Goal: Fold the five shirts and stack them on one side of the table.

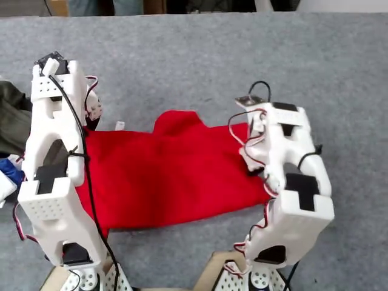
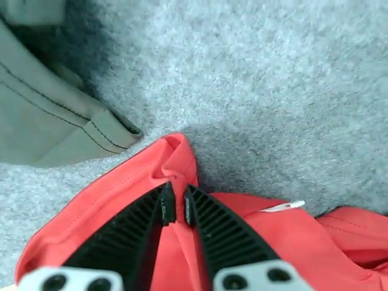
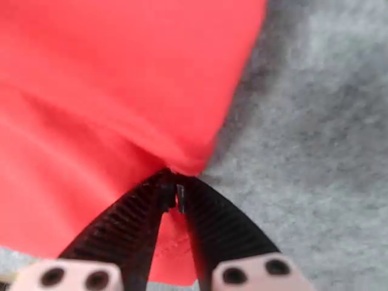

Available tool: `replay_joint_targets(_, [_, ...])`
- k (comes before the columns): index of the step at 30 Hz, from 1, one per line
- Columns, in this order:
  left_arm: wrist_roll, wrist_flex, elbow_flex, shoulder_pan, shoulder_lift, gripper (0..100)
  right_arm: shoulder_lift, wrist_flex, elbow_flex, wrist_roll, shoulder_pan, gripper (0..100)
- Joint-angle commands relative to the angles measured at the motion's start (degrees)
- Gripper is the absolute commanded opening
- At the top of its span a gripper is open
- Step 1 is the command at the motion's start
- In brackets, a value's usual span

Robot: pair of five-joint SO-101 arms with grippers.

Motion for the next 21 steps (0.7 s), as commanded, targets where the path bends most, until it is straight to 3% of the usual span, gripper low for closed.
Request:
replay_joint_targets(1, [-2.29,-0.35,1.27,0.75,-3.16,3,-2.51,4.84,0.22,5.36,5.89,1.3])
replay_joint_targets(9, [-5.63,-0.44,5.67,2.59,-3.34,3,-8.66,14.33,3.91,26.90,19.43,1.3])
replay_joint_targets(14, [-5.63,-0.35,5.49,2.77,-3.60,3,-10.95,18.46,3.21,36.31,24.70,1.3])
replay_joint_targets(18, [-5.71,-0.26,5.93,2.68,-3.69,3,-13.23,18.64,-1.89,37.36,27.25,1.5])
replay_joint_targets(21, [-5.71,-0.26,5.93,2.77,-3.69,3,-13.32,20.04,-6.02,30.95,22.59,2.5])
